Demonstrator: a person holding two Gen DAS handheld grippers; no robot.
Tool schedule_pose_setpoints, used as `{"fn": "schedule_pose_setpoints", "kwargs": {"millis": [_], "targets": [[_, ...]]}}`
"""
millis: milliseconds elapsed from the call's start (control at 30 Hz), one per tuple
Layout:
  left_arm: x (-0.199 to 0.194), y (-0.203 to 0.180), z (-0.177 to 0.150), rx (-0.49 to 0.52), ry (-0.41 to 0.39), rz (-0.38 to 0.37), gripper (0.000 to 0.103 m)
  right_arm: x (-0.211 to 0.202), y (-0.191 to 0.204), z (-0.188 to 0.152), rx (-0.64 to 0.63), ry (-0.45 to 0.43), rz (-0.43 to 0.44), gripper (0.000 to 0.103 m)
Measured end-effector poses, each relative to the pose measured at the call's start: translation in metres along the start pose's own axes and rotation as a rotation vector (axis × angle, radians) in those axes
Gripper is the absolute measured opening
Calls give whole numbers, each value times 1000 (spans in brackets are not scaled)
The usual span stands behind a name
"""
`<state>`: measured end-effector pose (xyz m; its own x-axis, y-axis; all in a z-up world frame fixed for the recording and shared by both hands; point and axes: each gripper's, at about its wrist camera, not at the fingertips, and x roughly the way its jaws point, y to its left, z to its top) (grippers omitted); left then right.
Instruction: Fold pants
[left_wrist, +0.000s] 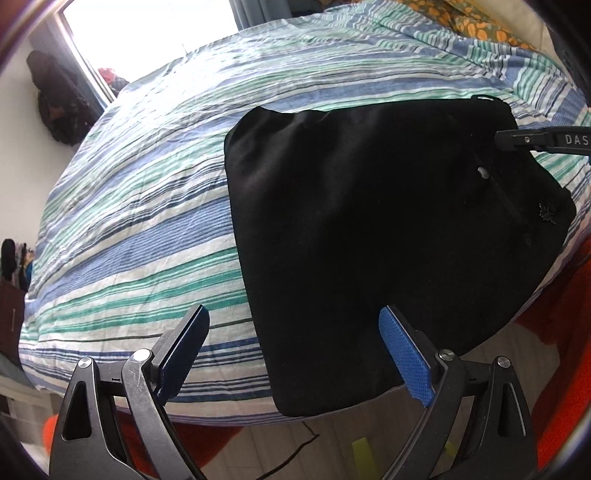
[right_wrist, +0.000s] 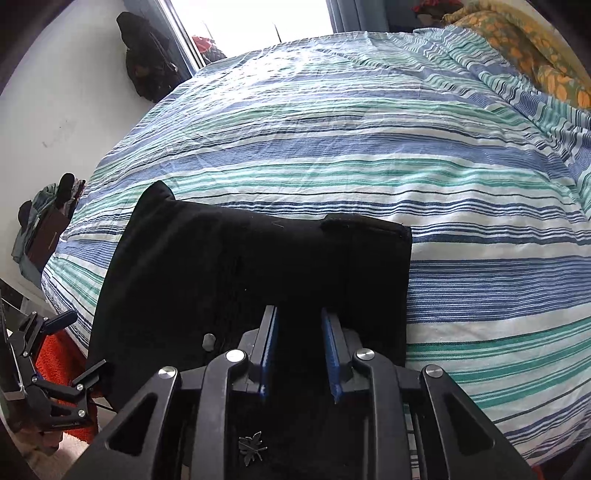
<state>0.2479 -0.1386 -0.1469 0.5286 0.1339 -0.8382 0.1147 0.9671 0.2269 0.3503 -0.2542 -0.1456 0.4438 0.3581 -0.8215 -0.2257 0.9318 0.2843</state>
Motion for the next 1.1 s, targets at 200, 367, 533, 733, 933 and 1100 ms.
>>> {"fn": "schedule_pose_setpoints", "kwargs": {"millis": [200,367,533,733,933,1100], "targets": [[0,1,0,-14,3,-15,94,-39,22,-17,-64,-20,22,25],[3,2,1,-14,3,-18,94,-48,38,-49,-105,11,37,25],[6,-1,1,-11,14,-22,94,-21,29,-71,-68,82,21,25],[11,-6,1,-14,24,-28,94,-14,21,-74,-45,72,39,25],[8,-3,3,-17,29,-62,94,-22,17,-77,-18,45,65,25],[5,50,10,-136,29,-197,95,-64,-5,-68,50,-57,118,73]]}}
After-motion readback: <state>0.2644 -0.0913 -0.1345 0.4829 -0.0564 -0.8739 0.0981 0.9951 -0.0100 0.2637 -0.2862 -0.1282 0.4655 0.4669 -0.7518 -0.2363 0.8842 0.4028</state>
